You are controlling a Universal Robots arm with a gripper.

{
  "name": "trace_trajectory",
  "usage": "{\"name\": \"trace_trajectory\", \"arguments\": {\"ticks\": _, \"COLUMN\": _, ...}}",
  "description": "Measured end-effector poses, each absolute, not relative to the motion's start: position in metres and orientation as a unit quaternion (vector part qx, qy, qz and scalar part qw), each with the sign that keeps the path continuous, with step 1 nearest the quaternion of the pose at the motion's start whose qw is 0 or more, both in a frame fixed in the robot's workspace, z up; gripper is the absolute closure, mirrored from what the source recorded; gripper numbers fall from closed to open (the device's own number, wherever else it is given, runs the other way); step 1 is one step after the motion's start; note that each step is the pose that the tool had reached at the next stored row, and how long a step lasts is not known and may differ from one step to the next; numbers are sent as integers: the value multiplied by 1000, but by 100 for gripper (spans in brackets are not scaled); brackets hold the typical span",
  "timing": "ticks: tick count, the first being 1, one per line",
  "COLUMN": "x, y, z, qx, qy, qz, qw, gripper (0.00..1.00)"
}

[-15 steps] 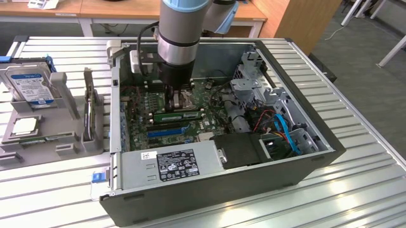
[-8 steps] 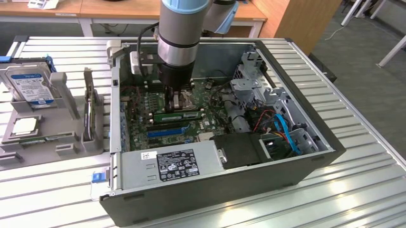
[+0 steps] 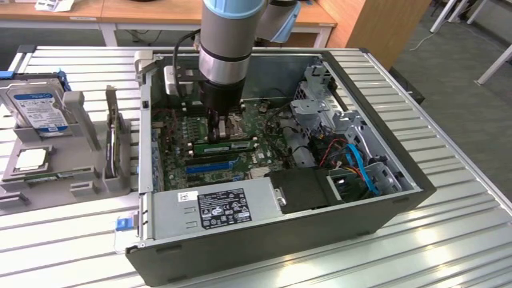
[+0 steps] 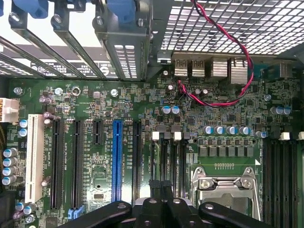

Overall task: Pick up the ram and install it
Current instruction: 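Press down the ram until it locks into place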

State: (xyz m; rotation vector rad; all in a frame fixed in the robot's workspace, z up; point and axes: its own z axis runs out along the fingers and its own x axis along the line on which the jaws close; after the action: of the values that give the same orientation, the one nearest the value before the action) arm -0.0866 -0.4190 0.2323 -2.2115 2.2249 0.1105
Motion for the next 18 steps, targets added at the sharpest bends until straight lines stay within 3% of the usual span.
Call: {"name": "trace_trajectory", "arguments": {"ticks": 18, "x": -87, "y": -419, "z": 228, "qx": -705, "qy": 709, "qz": 35, "qw": 1, "gripper": 90}}
